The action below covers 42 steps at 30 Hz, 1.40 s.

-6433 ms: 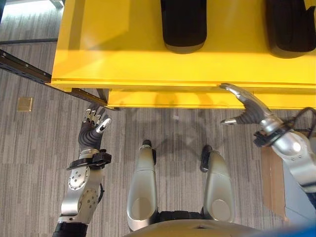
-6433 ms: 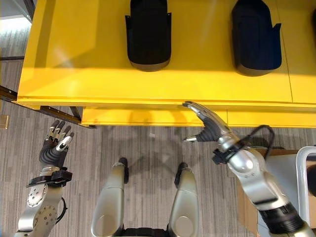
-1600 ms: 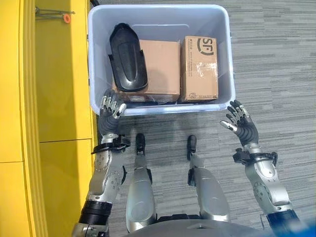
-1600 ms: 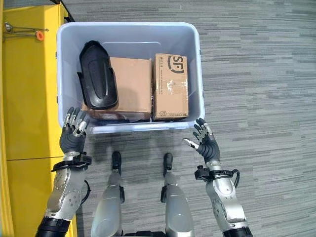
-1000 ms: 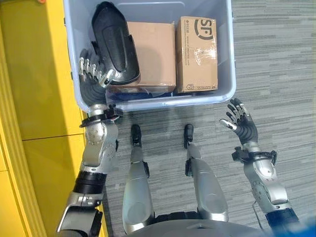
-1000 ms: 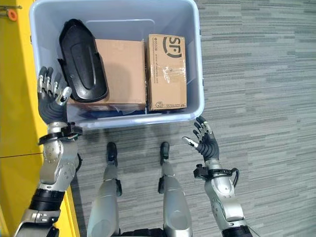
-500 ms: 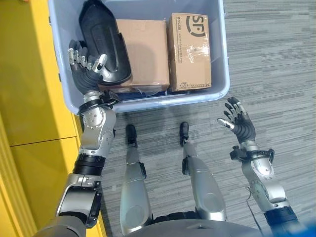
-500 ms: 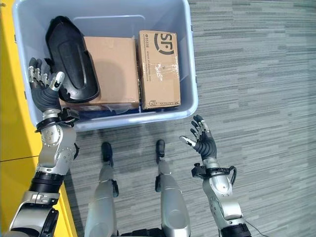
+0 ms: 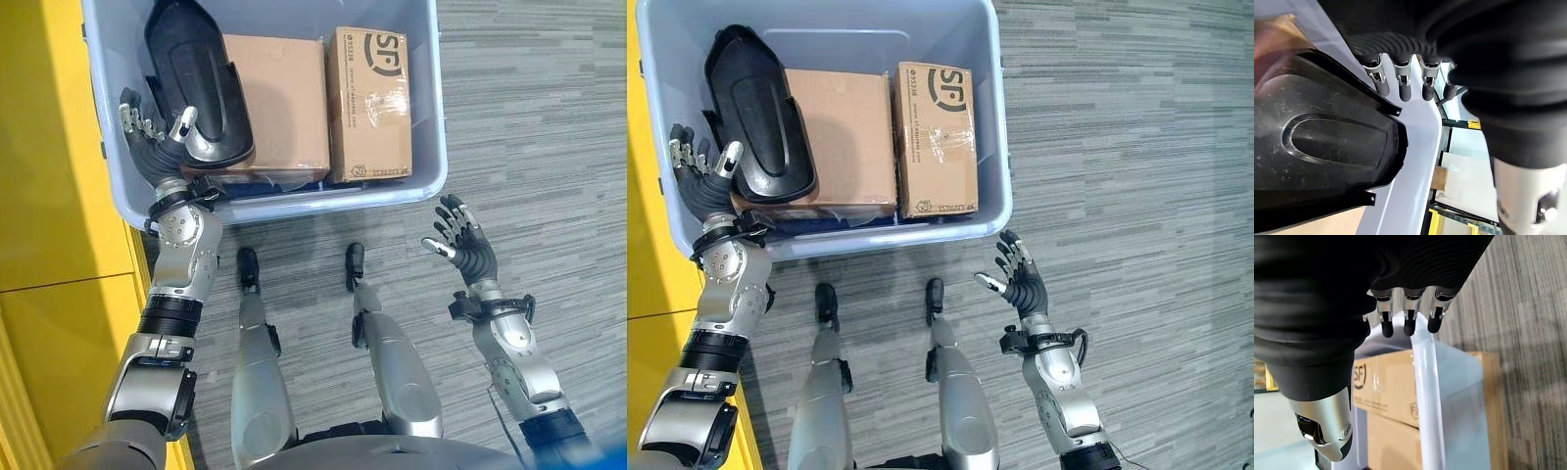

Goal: Move parts from the plastic box to the shelf.

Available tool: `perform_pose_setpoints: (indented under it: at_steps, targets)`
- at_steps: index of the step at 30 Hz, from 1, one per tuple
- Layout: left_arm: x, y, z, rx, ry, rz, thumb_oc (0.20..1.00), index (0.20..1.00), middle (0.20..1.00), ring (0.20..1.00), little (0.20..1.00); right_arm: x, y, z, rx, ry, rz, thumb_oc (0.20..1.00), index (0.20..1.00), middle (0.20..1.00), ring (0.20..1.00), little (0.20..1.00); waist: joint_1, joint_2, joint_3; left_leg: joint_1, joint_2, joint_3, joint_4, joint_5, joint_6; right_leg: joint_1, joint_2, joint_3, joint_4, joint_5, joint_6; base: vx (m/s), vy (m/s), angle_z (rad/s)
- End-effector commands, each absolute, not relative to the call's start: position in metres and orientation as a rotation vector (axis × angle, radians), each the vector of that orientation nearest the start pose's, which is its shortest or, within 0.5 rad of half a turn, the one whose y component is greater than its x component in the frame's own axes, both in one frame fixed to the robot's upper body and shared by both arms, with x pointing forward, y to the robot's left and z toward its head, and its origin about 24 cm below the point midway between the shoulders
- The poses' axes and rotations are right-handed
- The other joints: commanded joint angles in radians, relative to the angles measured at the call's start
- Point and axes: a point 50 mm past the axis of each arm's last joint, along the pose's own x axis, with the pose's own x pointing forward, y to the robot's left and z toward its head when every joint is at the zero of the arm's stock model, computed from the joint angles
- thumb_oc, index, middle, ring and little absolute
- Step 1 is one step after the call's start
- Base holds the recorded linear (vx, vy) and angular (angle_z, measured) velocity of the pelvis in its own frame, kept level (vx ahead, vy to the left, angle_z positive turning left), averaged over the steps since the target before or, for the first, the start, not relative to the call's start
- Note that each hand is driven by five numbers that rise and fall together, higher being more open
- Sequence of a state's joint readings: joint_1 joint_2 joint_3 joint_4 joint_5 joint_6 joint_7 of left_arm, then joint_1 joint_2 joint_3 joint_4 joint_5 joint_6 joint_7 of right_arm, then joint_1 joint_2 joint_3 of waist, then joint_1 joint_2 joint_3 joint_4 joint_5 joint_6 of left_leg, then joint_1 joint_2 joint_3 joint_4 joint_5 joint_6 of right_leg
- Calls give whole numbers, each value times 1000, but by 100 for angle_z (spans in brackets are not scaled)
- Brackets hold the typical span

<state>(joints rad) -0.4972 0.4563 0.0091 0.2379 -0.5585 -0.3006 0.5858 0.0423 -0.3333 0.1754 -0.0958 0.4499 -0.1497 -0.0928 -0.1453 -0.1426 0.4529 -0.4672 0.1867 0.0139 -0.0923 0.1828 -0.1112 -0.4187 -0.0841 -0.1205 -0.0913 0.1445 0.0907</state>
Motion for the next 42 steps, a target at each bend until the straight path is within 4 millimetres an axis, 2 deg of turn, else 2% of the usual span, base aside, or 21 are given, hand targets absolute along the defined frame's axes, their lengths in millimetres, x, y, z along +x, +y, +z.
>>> perform_pose_setpoints:
  at_steps: [1,18,35,39,42]
  targets:
    - [316,276,202,-236,-642,626,1000,1000,1000,1000,1000,241,-179,81,170,-223,54,1000,1000,1000,1000,1000,8,-29,-18,99,42,16,5,-100,-14,53,-76,15,38,-73,79,0,0,0]
    - [327,294,210,-98,-579,708,1000,1000,1000,1000,1000,242,-180,82,152,-216,76,1000,1000,1000,1000,1000,1,-69,0,70,45,9,5,-95,-15,36,-70,6,34,-65,82,-4,3,0]
    - [322,324,215,-7,-530,831,1000,1000,1000,1000,1000,243,-185,86,131,-217,80,1000,1000,1000,1000,1000,9,-84,16,41,40,-3,5,-93,-10,25,-69,-8,33,-64,85,-2,4,2]
    - [321,332,220,25,-525,845,1000,1000,1000,1000,1000,243,-187,87,122,-219,77,1000,1000,1000,1000,1000,10,-84,18,37,41,-2,5,-93,-10,24,-70,-12,29,-64,85,0,0,0]
    - [320,338,235,86,-542,841,1000,1000,1000,1000,1000,242,-190,86,109,-213,77,1000,1000,1000,1000,1000,12,-82,20,32,37,-4,5,-93,-10,21,-71,-15,29,-62,87,0,0,0]
